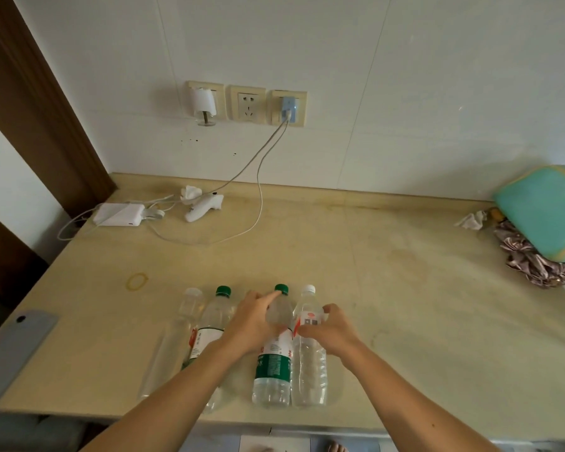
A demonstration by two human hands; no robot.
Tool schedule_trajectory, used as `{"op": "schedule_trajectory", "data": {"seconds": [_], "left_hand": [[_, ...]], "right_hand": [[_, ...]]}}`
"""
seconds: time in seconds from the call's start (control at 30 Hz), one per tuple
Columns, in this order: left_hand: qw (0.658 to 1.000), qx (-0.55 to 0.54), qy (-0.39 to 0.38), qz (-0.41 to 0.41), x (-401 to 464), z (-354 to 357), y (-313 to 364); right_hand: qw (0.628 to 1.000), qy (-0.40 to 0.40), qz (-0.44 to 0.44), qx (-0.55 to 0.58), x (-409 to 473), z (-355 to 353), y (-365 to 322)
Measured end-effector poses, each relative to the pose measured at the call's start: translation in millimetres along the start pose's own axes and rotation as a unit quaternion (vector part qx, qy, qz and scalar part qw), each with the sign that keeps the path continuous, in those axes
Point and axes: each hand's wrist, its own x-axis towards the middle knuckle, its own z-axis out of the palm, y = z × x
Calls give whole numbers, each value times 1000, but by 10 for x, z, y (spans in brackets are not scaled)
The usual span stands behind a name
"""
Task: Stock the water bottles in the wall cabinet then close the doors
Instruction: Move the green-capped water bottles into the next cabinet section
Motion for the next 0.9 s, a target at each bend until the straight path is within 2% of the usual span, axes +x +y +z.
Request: {"op": "schedule_trajectory", "data": {"seconds": [0.1,0.23,0.37,0.57,0.7,0.9], "left_hand": [[994,-81,0,-72,109,-42,29],[976,-174,-32,-125,178,-96,22],[969,-193,-68,-136,202,-97,35],[950,-273,-37,-148,188,-90,3],[942,-313,-13,-124,140,-202,25],[957,-284,46,-27,76,-478,213]], "right_hand": [[998,-31,25,42,50,-29,-15],[995,-40,48,82,127,-34,-40],[995,-35,54,78,218,22,-41],[989,1,51,135,246,28,26],[979,-8,35,202,274,-53,44],[971,14,-34,237,200,-241,-150]]}}
